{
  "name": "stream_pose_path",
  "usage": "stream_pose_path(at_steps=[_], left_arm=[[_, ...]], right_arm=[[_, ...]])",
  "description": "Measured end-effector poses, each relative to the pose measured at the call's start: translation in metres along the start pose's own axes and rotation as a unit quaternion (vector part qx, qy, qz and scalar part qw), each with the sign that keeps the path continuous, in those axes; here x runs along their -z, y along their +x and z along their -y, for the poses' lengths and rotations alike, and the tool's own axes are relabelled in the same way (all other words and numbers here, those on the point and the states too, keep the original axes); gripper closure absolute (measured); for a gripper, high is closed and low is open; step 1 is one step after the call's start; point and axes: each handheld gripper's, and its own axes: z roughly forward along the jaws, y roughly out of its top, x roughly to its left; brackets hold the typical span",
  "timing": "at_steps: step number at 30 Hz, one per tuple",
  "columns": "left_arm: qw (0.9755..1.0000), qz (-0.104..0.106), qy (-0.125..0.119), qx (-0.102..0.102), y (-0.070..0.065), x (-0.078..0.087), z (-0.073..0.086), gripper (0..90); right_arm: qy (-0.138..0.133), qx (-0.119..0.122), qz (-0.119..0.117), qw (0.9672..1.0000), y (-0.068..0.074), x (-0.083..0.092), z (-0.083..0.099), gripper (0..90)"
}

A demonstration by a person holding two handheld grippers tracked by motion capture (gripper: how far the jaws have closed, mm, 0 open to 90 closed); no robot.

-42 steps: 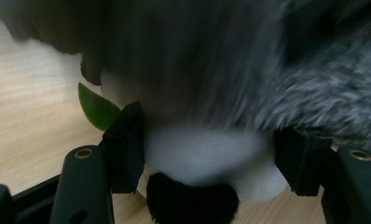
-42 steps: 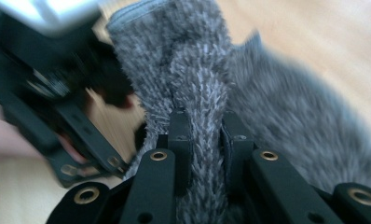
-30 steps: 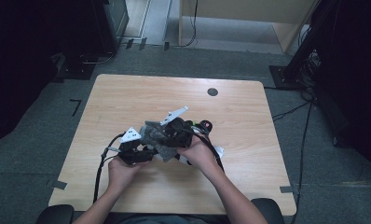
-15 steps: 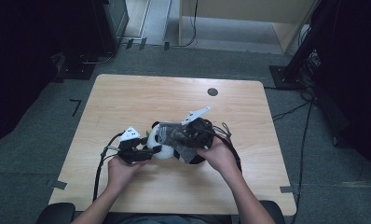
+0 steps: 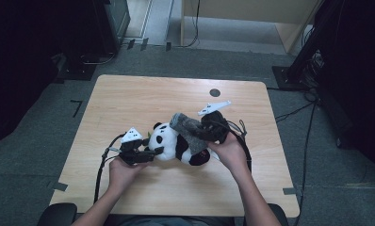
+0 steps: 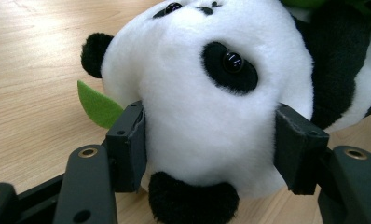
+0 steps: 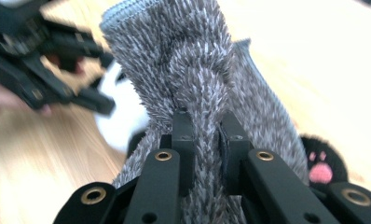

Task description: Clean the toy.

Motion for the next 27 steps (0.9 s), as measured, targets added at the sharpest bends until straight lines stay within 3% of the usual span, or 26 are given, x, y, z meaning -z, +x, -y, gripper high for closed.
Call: stream_pose_path(at_steps=[3,5,11,20,23,27], left_arm=[[1.0000,-0.002,-0.004,0.000,-0.001,0.000,0.000,35.8],[1.0000,-0.003,-0.007,0.002,-0.004,0.001,-0.001,35.7],[0.9998,-0.012,-0.016,-0.009,-0.009,0.001,0.002,35.6],[0.9994,-0.021,-0.024,-0.012,-0.013,0.002,0.006,35.6],[0.9995,-0.028,-0.017,-0.006,-0.013,0.001,0.006,35.7],[0.9996,-0.025,-0.015,-0.006,-0.012,0.001,0.007,35.8]], right_arm=[[-0.018,-0.001,-0.014,0.9997,0.004,0.002,-0.007,81.0],[-0.020,0.008,-0.010,0.9997,0.009,0.000,-0.013,81.0],[-0.037,0.030,-0.022,0.9986,0.027,-0.022,-0.038,80.8],[0.013,0.052,-0.046,0.9975,0.045,-0.069,-0.042,80.4],[0.039,0.066,-0.041,0.9963,0.052,-0.086,-0.039,80.2],[0.035,0.076,-0.043,0.9955,0.055,-0.093,-0.031,80.3]])
